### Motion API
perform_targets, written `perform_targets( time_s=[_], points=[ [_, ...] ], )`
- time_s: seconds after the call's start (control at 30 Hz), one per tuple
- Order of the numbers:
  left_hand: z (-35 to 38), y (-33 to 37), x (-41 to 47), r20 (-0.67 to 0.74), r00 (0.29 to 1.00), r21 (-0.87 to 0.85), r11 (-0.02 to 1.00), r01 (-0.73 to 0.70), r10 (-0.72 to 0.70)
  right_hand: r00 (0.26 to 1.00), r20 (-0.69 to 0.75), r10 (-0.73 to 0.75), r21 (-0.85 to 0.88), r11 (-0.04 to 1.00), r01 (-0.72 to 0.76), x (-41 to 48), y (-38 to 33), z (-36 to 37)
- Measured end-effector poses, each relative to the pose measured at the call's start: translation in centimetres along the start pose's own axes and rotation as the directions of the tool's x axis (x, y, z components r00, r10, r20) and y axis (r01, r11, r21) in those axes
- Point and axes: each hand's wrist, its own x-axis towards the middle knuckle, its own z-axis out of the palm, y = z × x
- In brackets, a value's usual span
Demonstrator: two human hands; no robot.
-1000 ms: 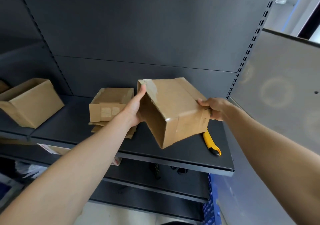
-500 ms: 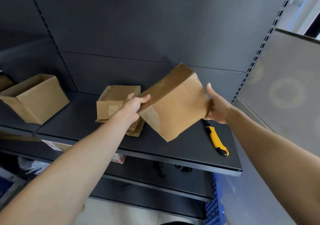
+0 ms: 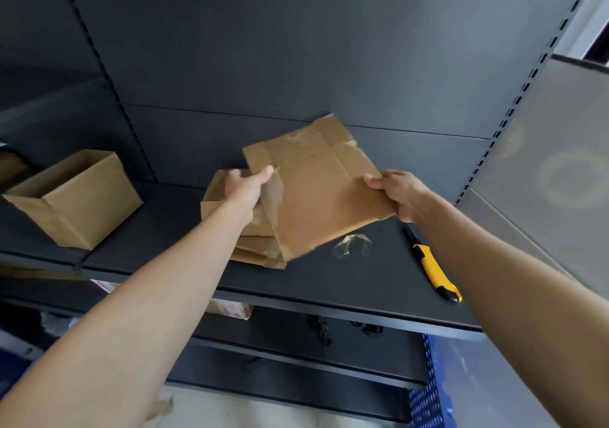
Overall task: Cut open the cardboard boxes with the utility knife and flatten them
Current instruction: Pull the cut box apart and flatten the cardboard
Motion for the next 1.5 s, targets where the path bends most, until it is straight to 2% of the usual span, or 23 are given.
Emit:
perform_targets(
  time_s=[0.07,0.1,0.17,0.23,0.3,0.37,0.47,0.53,0.7,0.83,0.97,1.03,1.23,1.37,1.43,1.5],
  points=[
    [-1.0,-0.3,0.4,0.130,0.989,0.092,0.994,0.061,-0.073,0.999,-0.031,-0.009,0.087,0.996,0.011,0.4,-0.3,2.7],
    [-1.5,-0.6,0.7,0.152,0.984,0.156,0.986,0.064,-0.088,0.999,-0.040,-0.010,0.107,0.994,0.014,0.4,-0.3,4.2],
    [-2.8,-1.0,1.7,0.104,0.992,0.249,0.968,0.038,-0.066,0.999,-0.042,-0.013,0.112,0.994,0.017,0.6,-0.1,7.3],
    [-4.6,-1.2,2.9,-0.001,1.000,0.346,0.938,0.005,-0.005,1.000,-0.009,0.024,0.084,0.996,-0.023,1.1,0.5,10.3],
    [-6.8,-1.3,4.5,-0.066,0.996,0.444,0.896,-0.019,0.054,0.995,0.046,0.091,0.010,0.996,-0.091,1.7,1.4,12.8],
    [-8.6,-1.6,5.9,-0.073,0.996,0.525,0.851,-0.010,0.057,0.984,0.088,0.155,-0.074,0.986,-0.148,2.0,1.9,14.6],
    [-10.3,-2.4,7.4,-0.046,0.998,0.616,0.785,0.061,-0.042,0.955,0.148,0.255,-0.201,0.954,-0.223,2.3,2.5,16.3],
    [-10.7,-3.2,8.1,-0.038,0.998,0.644,0.762,0.068,-0.057,0.945,0.159,0.286,-0.261,0.935,-0.239,2.7,2.9,16.9],
    [-10.2,-4.6,8.9,-0.036,0.998,0.645,0.761,0.069,-0.060,0.942,0.142,0.304,-0.380,0.895,-0.232,4.2,3.4,17.0],
    [-9.7,-4.7,9.9,-0.048,0.997,0.601,0.795,0.080,-0.064,0.950,0.145,0.275,-0.387,0.900,-0.201,5.9,3.2,17.2],
    [-10.2,-3.6,10.3,-0.078,0.994,0.507,0.855,0.107,-0.079,0.990,0.011,0.139,-0.438,0.891,-0.120,7.0,1.8,18.6],
    [-10.9,-3.0,10.7,-0.120,0.991,0.445,0.889,0.110,-0.062,0.998,-0.012,0.058,-0.446,0.893,-0.057,7.2,0.8,19.6],
    [-15.3,-2.9,11.2,-0.126,0.985,0.396,0.905,0.155,-0.114,0.994,0.078,-0.073,-0.498,0.861,0.103,6.6,-1.1,22.9],
    [-18.4,-2.6,12.0,-0.214,0.976,0.360,0.924,0.127,-0.051,0.986,0.124,-0.114,-0.457,0.876,0.158,5.5,-2.2,25.9],
    [-20.3,-2.0,12.7,-0.257,0.966,0.393,0.912,0.120,-0.016,0.983,0.148,-0.111,-0.445,0.880,0.167,5.4,-2.1,28.0],
    [-22.4,-1.7,13.6,-0.285,0.958,0.454,0.882,0.128,0.008,0.974,0.224,-0.035,-0.444,0.886,0.134,4.9,-2.1,30.4]
  ],
)
